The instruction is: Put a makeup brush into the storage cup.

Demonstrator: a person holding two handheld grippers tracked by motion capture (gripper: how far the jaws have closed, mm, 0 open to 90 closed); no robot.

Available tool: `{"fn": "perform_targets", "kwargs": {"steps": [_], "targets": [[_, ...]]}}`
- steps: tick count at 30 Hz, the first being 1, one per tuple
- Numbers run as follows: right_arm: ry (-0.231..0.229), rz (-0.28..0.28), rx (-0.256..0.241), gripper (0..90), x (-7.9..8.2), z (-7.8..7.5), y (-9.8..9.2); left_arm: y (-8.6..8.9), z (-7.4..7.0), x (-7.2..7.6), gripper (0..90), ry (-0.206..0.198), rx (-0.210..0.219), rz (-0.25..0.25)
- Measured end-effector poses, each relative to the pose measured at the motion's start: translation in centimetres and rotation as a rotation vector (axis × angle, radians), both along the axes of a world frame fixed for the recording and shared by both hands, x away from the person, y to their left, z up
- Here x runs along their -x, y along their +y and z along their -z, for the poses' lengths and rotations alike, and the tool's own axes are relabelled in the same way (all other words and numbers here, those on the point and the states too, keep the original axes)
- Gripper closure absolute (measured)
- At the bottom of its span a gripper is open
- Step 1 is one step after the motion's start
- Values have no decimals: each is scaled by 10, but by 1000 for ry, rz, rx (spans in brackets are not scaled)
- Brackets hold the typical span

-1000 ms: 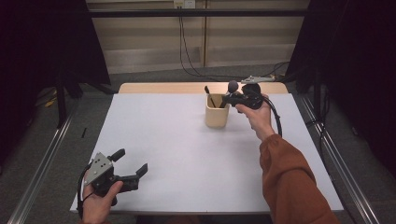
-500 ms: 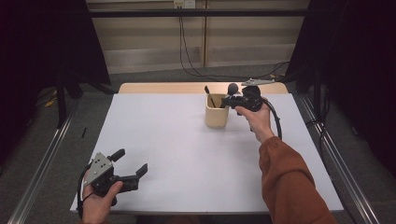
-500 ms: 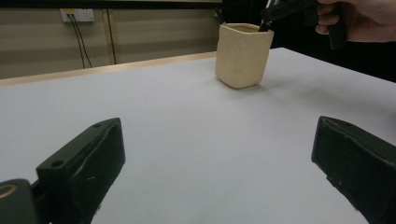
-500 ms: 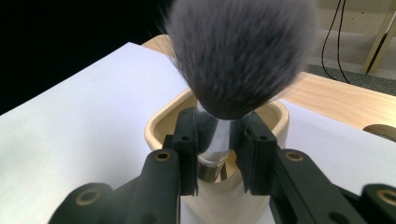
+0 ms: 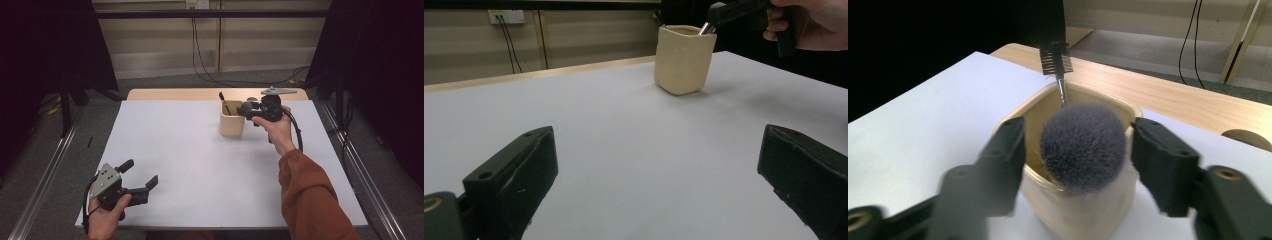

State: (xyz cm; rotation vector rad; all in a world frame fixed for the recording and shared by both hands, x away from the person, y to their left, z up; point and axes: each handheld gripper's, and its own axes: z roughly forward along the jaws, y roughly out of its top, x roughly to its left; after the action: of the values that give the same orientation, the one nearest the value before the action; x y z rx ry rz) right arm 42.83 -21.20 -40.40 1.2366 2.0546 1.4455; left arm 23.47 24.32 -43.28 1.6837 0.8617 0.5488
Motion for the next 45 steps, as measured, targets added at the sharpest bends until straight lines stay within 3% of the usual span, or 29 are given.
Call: {"fn": "perform_targets", "kwargs": {"steps": [7,13,19,28,32,37,44,45], "targets": [[-17,29,-1,103,2,0,-2,-2,0,-3,30,3,3,0],[-18,36,-23,13,6,4,-4,-3,0,-4,30,4,3,1],[-8,56,-18,12,11,7,-7,-2,1,-5,30,6,10,-10],[-65,78,-20,28,26,7,-11,-3,0,-4,30,-1,11,-5],[-76,103,-25,20,32,7,-10,-1,-1,-2,30,-4,10,-5],[-73,129,2,16,39,11,-10,0,0,-1,30,-4,9,-7],[-109,141,-12,12,49,10,-12,0,0,-1,30,-3,14,-9],[-111,139,-34,12,51,9,-14,0,0,-1,30,-3,14,-9]]}}
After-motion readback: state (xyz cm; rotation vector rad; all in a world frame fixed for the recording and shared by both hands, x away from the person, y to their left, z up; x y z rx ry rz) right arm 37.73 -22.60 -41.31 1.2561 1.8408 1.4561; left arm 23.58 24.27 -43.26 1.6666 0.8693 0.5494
